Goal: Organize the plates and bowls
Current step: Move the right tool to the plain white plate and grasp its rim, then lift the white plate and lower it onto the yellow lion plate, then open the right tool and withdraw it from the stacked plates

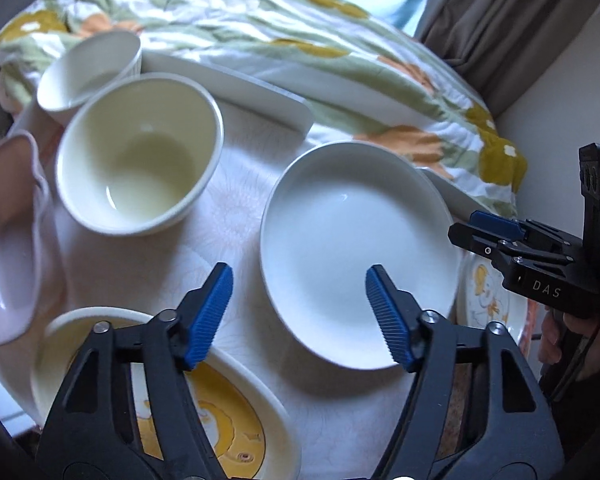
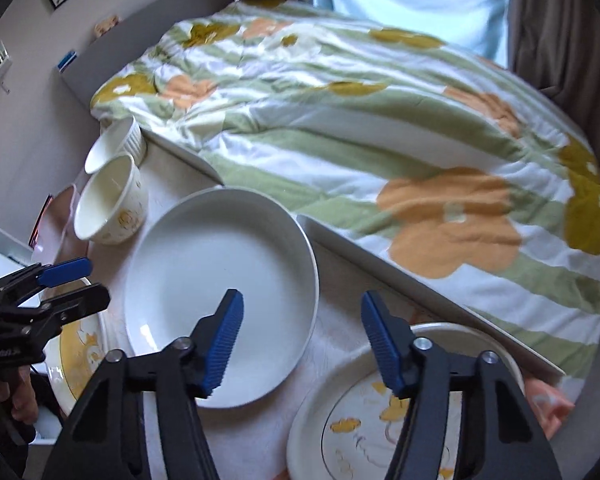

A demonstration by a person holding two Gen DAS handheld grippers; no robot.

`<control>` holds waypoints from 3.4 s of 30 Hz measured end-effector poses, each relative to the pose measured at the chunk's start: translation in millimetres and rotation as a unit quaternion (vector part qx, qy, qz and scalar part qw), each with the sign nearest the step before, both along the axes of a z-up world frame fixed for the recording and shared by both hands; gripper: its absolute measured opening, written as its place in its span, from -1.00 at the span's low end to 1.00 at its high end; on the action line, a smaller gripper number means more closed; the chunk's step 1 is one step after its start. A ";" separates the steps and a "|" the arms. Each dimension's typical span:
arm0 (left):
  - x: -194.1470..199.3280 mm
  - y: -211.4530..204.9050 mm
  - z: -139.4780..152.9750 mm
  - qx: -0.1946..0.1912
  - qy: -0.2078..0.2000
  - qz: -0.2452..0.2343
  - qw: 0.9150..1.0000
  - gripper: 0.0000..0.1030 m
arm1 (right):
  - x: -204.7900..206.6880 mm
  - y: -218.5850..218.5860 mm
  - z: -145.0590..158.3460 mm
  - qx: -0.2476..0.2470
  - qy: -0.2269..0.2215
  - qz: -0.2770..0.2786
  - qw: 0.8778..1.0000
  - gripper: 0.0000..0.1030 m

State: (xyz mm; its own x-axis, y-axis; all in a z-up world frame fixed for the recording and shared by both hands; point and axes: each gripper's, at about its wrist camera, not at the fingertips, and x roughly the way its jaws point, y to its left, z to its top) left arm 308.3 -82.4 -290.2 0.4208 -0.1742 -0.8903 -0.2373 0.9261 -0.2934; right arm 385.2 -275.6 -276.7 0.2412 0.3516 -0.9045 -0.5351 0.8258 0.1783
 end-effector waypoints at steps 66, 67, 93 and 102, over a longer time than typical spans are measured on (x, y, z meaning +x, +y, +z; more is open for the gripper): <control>-155.9 124.9 43.8 0.034 -0.033 -0.091 0.995 -0.66 | -192.8 88.2 34.0 0.090 -0.010 -0.149 0.985 -0.71; -159.8 127.7 40.6 0.034 -0.033 -0.095 0.994 -0.66 | -199.5 90.8 29.8 0.091 -0.008 -0.156 0.983 -0.71; -157.1 129.2 -28.9 0.029 -0.024 -0.144 0.989 -0.66 | -237.4 103.9 -12.8 0.042 -0.048 -0.203 0.977 -0.71; -155.1 113.9 -30.5 0.071 -0.022 -0.164 0.984 -0.66 | -239.9 99.9 -15.0 0.043 -0.046 -0.213 0.975 -0.71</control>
State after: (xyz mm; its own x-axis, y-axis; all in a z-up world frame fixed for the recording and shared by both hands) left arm 153.2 31.6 -320.8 0.4011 -0.1828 -0.8976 0.0920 0.9830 -0.1590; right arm 145.3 -175.7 -291.7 0.4598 0.2764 -0.8439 -0.1645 0.9604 0.2249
